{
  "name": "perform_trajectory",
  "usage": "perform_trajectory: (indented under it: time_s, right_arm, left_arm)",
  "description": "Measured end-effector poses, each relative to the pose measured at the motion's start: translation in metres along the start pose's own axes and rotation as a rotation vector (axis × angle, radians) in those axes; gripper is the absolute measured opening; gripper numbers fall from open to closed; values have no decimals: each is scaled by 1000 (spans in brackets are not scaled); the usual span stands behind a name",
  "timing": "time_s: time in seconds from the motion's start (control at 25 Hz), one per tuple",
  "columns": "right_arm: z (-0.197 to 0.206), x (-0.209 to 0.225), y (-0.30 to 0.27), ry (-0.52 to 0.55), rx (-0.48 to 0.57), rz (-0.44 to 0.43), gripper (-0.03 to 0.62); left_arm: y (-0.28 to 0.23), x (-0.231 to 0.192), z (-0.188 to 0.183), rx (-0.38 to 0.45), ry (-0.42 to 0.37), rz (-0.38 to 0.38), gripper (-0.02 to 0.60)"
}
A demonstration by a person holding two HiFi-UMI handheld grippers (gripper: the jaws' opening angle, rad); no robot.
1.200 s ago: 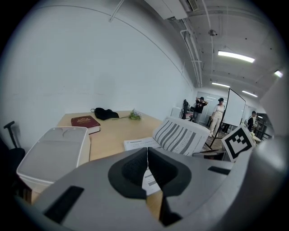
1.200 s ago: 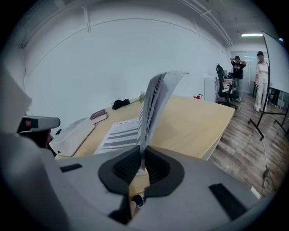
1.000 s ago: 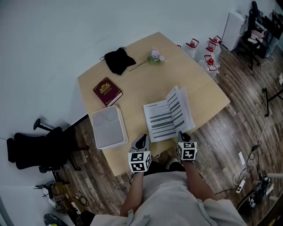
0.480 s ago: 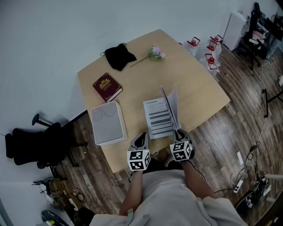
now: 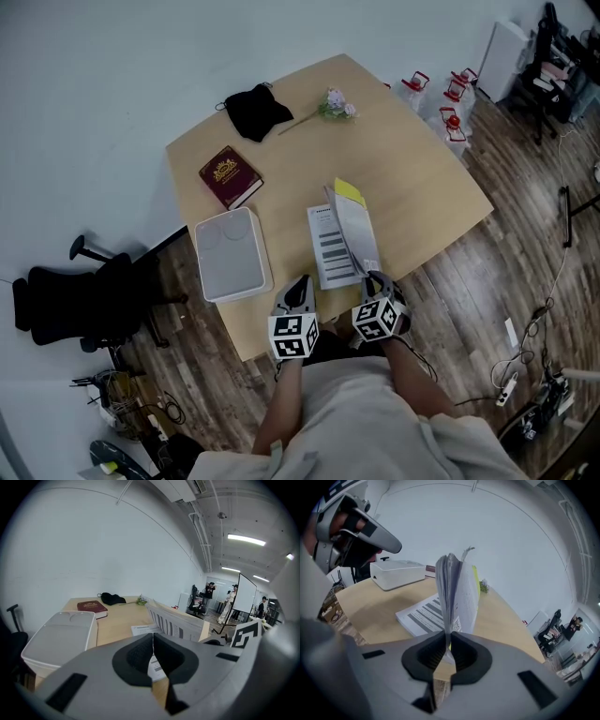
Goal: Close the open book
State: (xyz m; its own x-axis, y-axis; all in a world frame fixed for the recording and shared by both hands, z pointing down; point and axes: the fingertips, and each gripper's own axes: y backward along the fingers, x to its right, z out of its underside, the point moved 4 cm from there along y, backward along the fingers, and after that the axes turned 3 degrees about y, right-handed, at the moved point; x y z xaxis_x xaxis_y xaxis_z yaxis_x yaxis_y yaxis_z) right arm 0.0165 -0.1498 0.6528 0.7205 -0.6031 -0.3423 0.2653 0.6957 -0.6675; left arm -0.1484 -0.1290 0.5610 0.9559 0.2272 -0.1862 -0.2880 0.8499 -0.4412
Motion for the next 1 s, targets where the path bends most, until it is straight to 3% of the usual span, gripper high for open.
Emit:
perform_trajectory:
  time_s: [0.48,1.0]
  right_arm:
    - [0,-16,-13,88,-27,-36,32]
    - [6,-32,-24,201,-65,-96,68]
  left_arm:
    - [-3,-7,0,-14,-2,-18,23]
    - [-9,-11,2,-26,5,-31,23]
